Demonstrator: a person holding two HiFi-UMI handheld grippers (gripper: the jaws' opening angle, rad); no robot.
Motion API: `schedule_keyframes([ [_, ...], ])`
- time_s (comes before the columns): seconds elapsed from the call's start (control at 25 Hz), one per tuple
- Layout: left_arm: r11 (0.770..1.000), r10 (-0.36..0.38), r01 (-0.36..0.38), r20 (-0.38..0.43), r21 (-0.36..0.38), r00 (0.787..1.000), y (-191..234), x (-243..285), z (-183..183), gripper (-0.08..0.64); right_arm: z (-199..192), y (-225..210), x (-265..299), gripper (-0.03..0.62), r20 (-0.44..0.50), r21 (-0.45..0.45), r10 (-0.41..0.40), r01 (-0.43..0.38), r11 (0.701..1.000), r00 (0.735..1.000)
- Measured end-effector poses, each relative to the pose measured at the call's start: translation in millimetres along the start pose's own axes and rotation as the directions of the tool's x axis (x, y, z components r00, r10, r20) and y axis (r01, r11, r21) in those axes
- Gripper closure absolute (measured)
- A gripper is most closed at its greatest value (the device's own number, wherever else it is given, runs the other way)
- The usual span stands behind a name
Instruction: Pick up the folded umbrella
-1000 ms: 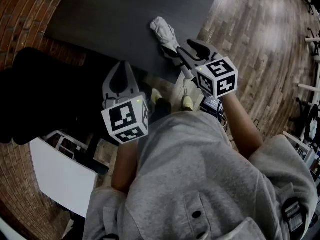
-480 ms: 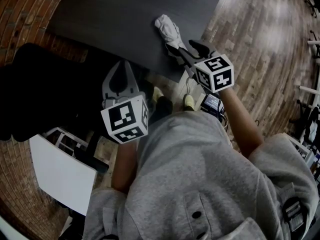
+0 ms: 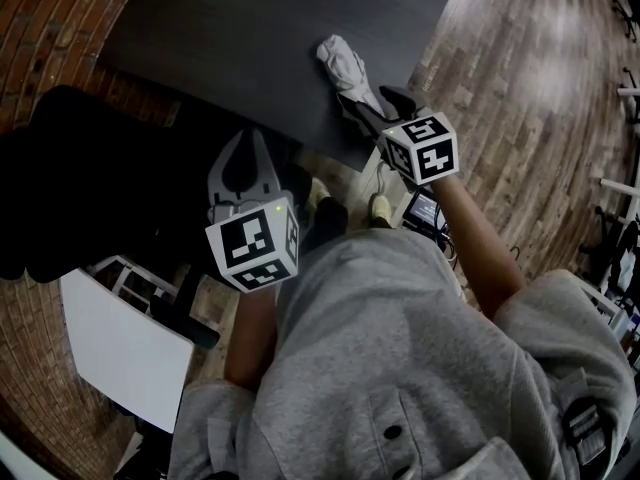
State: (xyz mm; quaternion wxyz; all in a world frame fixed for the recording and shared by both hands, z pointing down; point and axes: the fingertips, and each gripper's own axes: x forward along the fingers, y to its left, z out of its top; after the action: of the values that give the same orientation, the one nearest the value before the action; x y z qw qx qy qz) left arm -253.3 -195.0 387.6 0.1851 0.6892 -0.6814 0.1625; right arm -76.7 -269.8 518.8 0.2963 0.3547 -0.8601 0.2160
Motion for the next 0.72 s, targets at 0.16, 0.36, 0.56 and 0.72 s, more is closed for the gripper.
schedule_keyframes([
  [0.16, 1.0, 0.001, -0.001, -0.006, 0.0, 1.0, 0.8, 1.3, -0.9, 0.546, -8.6, -0.6, 12.4, 0.373, -0.036, -0.005, -0.007, 0.007, 1.0, 0.999],
  [0.36, 1.0, 0.012, -0.012, -0.01, -0.002, 1.0, 4.2, 1.7, -1.7, 0.546, -17.9, -2.3, 25.3, 0.365, -0.076, -0.021, -0.014, 0.013, 1.0, 0.997],
  [0.56, 1.0, 0.021, -0.022, -0.015, -0.01, 1.0, 5.9, 1.2, -3.2, 0.546, -30.5, -6.0, 35.1, 0.36, -0.135, 0.003, -0.009, 0.009, 1.0, 0.991],
  [0.72, 0.999, 0.034, -0.035, -0.015, -0.017, 0.999, 10.6, 1.3, -2.8, 0.546, -30.6, -8.1, 42.8, 0.354, -0.145, 0.012, -0.007, 0.009, 1.0, 0.989],
])
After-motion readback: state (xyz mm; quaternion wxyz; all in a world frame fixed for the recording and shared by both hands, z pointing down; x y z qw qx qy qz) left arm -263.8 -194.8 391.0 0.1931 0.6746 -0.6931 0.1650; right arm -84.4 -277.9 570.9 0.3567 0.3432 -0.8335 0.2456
